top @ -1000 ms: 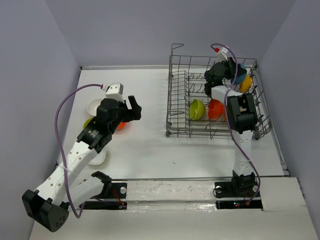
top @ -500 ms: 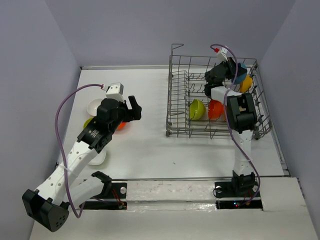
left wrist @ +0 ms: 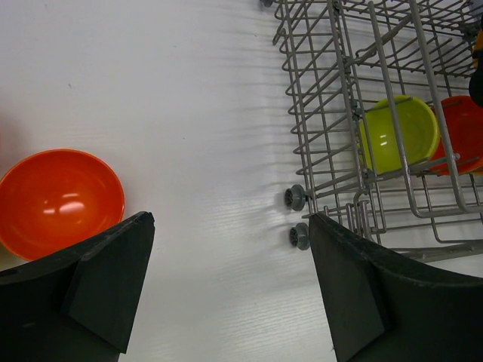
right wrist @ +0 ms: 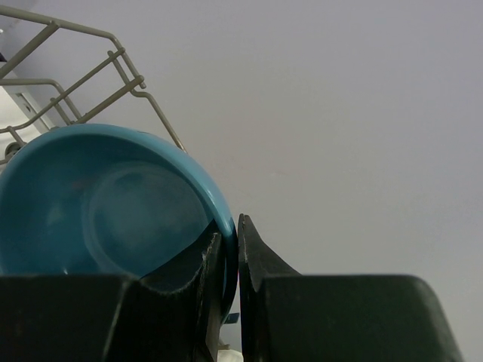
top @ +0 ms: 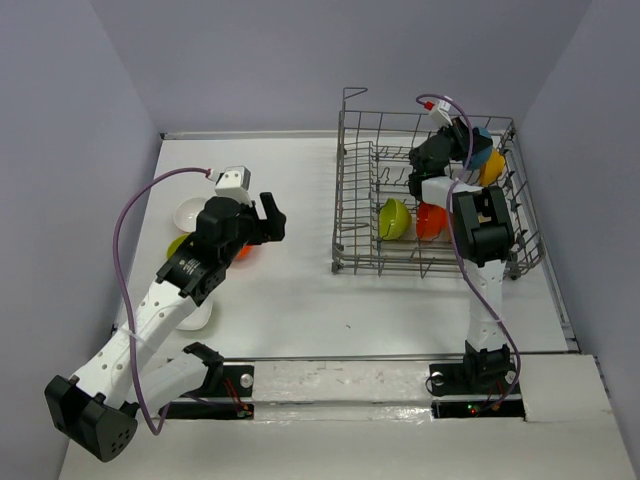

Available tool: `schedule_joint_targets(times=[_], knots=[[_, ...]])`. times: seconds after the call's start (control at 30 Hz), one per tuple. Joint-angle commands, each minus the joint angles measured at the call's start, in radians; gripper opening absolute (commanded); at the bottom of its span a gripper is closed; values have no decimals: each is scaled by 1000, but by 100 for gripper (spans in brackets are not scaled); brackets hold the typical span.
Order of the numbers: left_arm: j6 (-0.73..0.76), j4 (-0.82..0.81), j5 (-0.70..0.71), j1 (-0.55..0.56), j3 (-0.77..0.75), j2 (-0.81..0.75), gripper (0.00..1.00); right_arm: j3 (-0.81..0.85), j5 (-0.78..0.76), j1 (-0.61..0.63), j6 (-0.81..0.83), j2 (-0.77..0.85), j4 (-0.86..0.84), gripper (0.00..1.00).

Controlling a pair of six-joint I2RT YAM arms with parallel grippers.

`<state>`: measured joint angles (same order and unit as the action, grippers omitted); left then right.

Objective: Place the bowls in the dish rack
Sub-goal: Insert the bowl into the dish rack.

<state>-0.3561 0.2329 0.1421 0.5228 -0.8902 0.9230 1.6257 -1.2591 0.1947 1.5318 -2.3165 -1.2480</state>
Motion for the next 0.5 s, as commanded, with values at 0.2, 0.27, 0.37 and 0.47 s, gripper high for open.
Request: schedule_joint_targets(times=[0.2, 0.27, 0.37, 0.47], knots=[[12, -37, -4, 9, 13, -1, 93, -7, 23, -3, 1, -20, -149, 1], [14, -37, -4, 9, 13, -1, 92, -7, 24, -3, 2, -29, -151, 1], [12, -37, -6, 11, 13, 0, 93, -7, 24, -3, 5, -37, -157, 1], [14, -37, -4, 13, 13, 2, 93, -3, 24, -3, 5, -47, -157, 2]])
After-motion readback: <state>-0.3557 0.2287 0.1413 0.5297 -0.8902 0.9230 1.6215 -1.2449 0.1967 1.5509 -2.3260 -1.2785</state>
